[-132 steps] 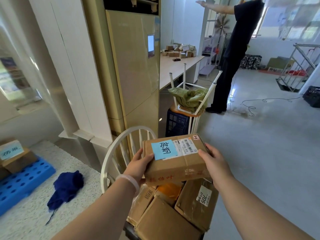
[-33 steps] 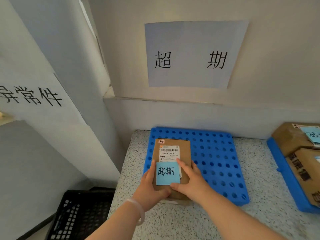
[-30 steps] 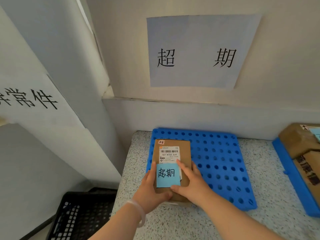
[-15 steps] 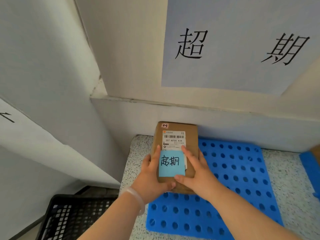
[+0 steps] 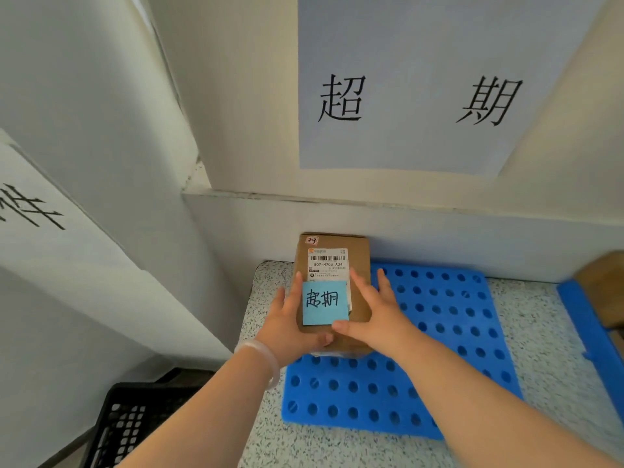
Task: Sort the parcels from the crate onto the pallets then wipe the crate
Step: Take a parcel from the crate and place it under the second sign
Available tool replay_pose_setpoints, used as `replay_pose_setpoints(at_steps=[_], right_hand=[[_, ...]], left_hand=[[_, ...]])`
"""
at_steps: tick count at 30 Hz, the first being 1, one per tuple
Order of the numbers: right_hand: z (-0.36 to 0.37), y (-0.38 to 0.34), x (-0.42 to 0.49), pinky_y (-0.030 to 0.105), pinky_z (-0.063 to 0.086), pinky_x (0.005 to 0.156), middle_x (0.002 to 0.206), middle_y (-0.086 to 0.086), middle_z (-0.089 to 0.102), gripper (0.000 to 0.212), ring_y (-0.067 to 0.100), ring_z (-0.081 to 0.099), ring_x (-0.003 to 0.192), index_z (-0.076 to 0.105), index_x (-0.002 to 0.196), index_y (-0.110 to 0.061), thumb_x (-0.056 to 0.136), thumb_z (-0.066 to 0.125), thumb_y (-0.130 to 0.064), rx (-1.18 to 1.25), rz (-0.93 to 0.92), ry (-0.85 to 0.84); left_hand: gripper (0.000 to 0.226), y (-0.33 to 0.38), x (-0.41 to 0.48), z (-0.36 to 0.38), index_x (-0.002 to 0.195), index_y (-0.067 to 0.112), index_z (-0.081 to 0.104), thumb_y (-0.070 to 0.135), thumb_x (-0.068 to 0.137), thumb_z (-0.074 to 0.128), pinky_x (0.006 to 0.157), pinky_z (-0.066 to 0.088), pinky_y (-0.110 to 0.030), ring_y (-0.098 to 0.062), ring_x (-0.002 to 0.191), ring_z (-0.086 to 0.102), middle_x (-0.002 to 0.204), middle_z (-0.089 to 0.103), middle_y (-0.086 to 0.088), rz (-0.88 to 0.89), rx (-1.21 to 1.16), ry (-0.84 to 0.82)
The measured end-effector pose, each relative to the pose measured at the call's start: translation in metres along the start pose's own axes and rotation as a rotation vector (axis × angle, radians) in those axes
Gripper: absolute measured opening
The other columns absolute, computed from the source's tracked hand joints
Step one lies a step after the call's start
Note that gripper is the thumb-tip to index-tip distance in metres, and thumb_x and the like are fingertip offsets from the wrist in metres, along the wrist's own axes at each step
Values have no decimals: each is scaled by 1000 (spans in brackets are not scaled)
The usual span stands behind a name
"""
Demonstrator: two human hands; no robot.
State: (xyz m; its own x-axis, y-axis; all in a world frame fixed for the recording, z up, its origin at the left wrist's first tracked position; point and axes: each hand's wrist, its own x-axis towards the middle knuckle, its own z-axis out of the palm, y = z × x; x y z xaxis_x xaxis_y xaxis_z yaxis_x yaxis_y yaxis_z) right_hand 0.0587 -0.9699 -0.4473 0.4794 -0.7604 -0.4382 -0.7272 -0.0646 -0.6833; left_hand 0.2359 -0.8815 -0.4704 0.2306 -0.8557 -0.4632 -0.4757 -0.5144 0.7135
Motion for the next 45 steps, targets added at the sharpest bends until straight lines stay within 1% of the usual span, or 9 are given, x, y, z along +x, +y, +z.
replay_pose_setpoints(at_steps=[3, 6, 9, 15, 22, 30, 37, 41, 45], right_hand=[[-8, -1, -21, 47, 11, 123, 162, -10, -21, 105, 18, -11, 151, 4, 151, -54, 77, 79, -49, -47, -44, 16], [-17, 7, -48, 47, 12, 123, 162, -12, -21, 109, 17, -9, 151, -1, 152, -51, 76, 77, -55, -119, -69, 26], [-24, 16, -84, 46, 13, 123, 161, -13, -22, 112, 17, -10, 151, -4, 153, -48, 75, 76, -58, -190, -90, 36], [-36, 35, -161, 43, 13, 123, 161, -16, -21, 110, 14, -11, 151, -1, 153, -50, 73, 73, -66, -235, -141, 122], [-62, 87, -258, 46, 7, 123, 161, -14, -23, 114, 16, -12, 151, -4, 153, -50, 70, 72, -69, -305, -80, 226], [-87, 165, -418, 40, -3, 120, 160, -12, -26, 109, 17, -19, 149, -7, 154, -46, 78, 68, -65, -374, 87, 299], [-114, 271, -593, 42, -4, 121, 162, -9, -21, 111, 17, -17, 150, -6, 154, -46, 75, 68, -67, -325, 341, 525], [-107, 319, -685, 45, -1, 122, 163, -6, -18, 113, 20, -16, 151, -4, 155, -44, 72, 69, -69, -294, 479, 626], [-100, 353, -761, 44, -5, 120, 163, -5, -20, 113, 19, -17, 150, -4, 155, -42, 74, 71, -65, -241, 594, 718]], left_hand=[[123, 4, -12, -2, 149, 52, -16, 50, 73, 81, 121, 13, -51, -25, 153, -5, 165, -13, 4, 13, 41, 48], [121, 12, -33, 0, 149, 53, -17, 51, 75, 79, 122, 15, -54, -25, 153, -3, 165, -13, 5, 15, 99, 65], [115, 25, -62, 10, 152, 47, -13, 57, 77, 74, 122, 17, -52, -27, 152, 1, 165, -10, 4, 68, 233, 107], [107, 77, -125, 48, 152, 50, -9, 58, 81, 70, 119, 28, -47, -26, 152, 8, 165, -8, 9, 223, 413, 91], [103, 129, -180, 112, 152, 47, -12, 65, 82, 62, 122, 19, -44, -20, 152, 6, 166, -6, 6, 406, 638, 144], [104, 198, -258, 242, 152, 48, -12, 71, 80, 60, 122, 12, -48, -22, 152, 3, 166, -7, 6, 632, 762, 7], [105, 273, -367, 404, 152, 47, -13, 69, 81, 61, 122, 11, -49, -24, 152, 1, 166, -9, 3, 924, 814, -150], [105, 301, -430, 482, 152, 47, -11, 62, 82, 65, 123, 11, -49, -25, 152, 2, 166, -6, 4, 1055, 843, -235], [108, 316, -487, 544, 152, 46, -11, 58, 81, 68, 123, 10, -49, -26, 152, 2, 166, -3, 1, 1179, 846, -316]])
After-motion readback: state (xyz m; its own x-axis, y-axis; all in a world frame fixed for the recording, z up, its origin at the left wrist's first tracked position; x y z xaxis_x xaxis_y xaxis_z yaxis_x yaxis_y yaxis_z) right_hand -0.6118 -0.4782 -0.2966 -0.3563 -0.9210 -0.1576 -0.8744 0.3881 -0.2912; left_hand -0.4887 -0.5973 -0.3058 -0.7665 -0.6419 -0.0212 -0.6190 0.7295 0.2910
